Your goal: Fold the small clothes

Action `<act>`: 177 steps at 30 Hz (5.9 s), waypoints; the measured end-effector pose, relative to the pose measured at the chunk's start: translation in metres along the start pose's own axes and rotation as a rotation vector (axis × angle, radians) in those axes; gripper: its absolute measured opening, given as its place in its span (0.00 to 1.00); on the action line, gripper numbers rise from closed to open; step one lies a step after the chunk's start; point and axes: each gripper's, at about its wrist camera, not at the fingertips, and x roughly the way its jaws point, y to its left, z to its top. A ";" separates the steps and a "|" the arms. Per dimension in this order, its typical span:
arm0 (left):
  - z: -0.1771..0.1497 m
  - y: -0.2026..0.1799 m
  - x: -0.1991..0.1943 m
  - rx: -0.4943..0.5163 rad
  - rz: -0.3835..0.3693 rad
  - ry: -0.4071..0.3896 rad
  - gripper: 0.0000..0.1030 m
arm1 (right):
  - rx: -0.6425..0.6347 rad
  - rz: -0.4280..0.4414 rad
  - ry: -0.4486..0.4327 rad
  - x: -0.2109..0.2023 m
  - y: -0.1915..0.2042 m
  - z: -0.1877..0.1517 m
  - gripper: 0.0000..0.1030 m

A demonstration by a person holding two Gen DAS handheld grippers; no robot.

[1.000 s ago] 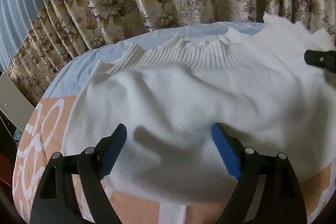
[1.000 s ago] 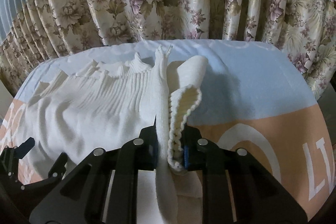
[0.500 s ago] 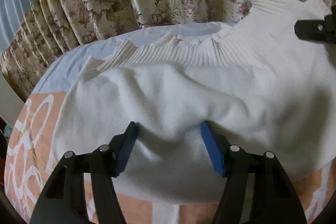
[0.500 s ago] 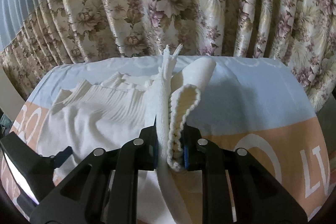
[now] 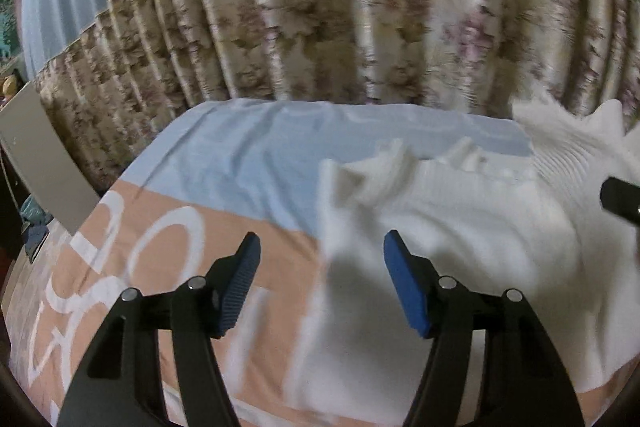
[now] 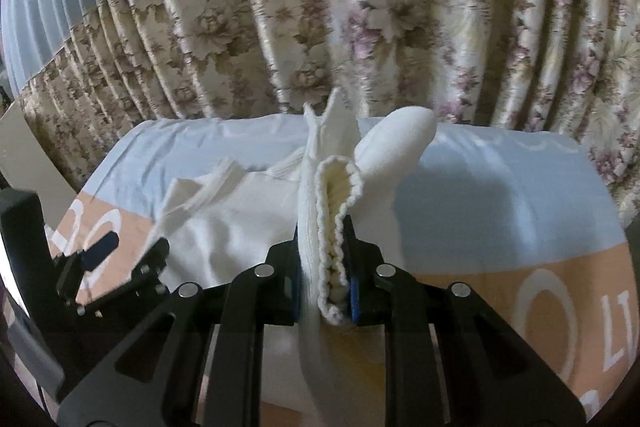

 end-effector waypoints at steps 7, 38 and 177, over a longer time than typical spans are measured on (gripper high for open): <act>-0.010 0.056 0.022 -0.052 0.016 0.047 0.63 | 0.017 0.046 0.062 0.039 0.058 0.006 0.17; -0.028 0.118 -0.004 -0.159 -0.027 0.056 0.64 | 0.020 0.213 0.001 0.007 0.142 0.013 0.55; -0.041 0.022 0.034 -0.173 -0.362 0.104 0.40 | 0.186 0.259 0.060 0.071 0.023 -0.069 0.41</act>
